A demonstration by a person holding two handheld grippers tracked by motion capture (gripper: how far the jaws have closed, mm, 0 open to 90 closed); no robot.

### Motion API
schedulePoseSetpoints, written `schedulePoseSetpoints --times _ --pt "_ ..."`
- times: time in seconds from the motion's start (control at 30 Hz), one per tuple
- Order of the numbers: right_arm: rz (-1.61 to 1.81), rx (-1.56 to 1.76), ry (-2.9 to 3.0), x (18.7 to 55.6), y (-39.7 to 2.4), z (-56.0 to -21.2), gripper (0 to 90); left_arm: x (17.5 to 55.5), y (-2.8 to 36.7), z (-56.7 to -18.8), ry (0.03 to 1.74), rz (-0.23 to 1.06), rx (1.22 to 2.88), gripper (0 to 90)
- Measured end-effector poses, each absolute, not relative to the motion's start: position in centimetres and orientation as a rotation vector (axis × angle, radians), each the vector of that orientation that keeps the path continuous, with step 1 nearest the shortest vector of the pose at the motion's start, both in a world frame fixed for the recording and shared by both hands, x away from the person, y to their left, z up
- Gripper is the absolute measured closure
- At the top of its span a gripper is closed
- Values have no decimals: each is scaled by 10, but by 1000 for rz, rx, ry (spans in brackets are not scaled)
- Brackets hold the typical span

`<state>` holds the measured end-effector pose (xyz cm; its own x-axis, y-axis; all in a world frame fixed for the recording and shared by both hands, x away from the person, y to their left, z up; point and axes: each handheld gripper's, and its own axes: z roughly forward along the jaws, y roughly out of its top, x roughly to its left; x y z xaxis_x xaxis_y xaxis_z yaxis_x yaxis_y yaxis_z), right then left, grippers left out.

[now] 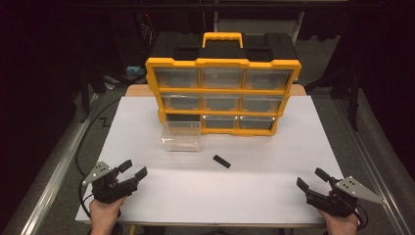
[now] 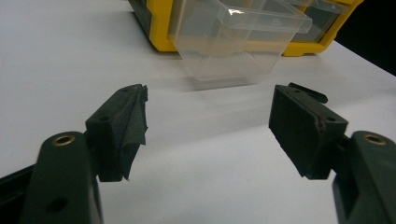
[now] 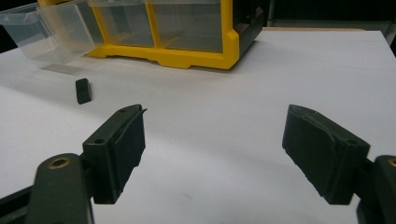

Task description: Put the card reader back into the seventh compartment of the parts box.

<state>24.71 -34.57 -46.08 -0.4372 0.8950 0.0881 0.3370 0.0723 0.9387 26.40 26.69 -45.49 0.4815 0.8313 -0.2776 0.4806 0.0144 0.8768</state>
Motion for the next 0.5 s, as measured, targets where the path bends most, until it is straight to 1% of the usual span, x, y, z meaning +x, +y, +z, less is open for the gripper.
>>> schedulePoseSetpoints --times 0.5 --pt "1395 1221 1807 247 -346 -460 229 264 266 -455 1149 398 1644 288"
